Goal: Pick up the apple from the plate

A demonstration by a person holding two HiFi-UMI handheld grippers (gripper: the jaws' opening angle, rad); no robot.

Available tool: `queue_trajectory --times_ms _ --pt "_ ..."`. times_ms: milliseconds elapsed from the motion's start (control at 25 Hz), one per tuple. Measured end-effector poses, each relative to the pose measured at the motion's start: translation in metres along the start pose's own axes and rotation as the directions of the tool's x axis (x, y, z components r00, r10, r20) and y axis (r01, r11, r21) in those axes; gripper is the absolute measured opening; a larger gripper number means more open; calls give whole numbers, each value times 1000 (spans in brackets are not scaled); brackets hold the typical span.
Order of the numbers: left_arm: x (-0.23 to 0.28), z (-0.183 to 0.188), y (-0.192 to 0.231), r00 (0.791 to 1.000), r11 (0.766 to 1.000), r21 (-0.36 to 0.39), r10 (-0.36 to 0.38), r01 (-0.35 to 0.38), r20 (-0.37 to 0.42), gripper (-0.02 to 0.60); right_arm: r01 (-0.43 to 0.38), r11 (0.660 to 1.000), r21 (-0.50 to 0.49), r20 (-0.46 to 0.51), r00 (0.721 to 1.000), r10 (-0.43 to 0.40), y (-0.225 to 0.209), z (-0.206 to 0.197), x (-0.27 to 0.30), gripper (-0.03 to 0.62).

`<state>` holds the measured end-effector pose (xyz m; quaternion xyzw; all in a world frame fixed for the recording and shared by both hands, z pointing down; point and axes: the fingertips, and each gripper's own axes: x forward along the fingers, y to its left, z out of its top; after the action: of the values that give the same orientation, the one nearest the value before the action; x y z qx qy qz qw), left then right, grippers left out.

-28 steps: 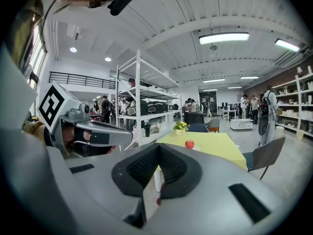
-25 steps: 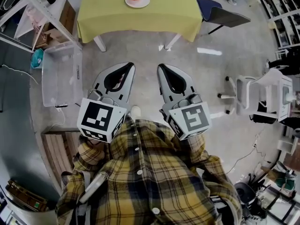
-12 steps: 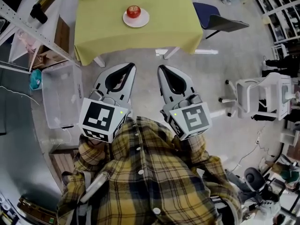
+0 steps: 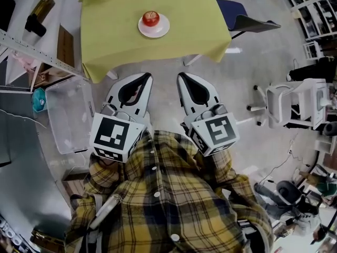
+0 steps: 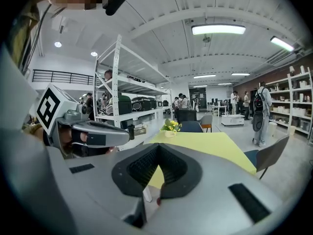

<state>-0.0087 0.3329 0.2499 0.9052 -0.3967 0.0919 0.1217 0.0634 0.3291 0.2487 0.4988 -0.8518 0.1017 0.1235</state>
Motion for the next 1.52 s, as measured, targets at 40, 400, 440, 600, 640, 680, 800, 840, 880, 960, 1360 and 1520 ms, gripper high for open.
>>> queue_trajectory --times_ms 40,400,440,600,640,680,800,840,880,960,1360,1520 --pt "3 -1 2 1000 1000 3 -1 1 -8 5 2 1000 2 -6 1000 -2 -3 0 3 -3" --pt "58 7 29 999 999 -6 39 -39 -28 5 -35 999 0 -28 999 35 -55 1 47 -3" --pt "66 10 33 999 999 -9 47 -48 -27 5 -33 999 8 -45 998 33 -63 2 52 -3" --pt "108 26 46 998 998 -12 69 -69 -11 5 -67 998 15 -48 997 67 -93 15 78 -3" --pt "121 33 48 997 997 -11 73 -73 -5 5 -80 997 12 -37 996 81 -101 21 85 -3" --pt "133 39 50 997 997 -9 77 -77 -1 6 -92 996 7 -26 995 92 -110 27 93 -3" --pt "166 54 61 994 994 -17 104 -104 13 5 -125 992 -14 -14 992 124 -137 41 113 -3" --pt "175 58 64 993 993 -21 117 -116 17 5 -140 990 -23 -9 990 140 -144 44 118 -3" --pt "183 61 66 991 991 -24 130 -129 20 6 -161 986 -36 1 987 161 -151 47 122 -3" --pt "196 64 67 988 987 -34 156 -155 21 6 -202 978 -60 20 979 203 -164 51 127 -3" --pt "222 68 102 967 965 -64 256 -256 4 5 -291 955 -54 -13 957 291 -187 51 170 -3" --pt "223 68 125 962 960 -68 273 -272 -5 5 -315 947 -61 -21 949 314 -178 56 193 -3"
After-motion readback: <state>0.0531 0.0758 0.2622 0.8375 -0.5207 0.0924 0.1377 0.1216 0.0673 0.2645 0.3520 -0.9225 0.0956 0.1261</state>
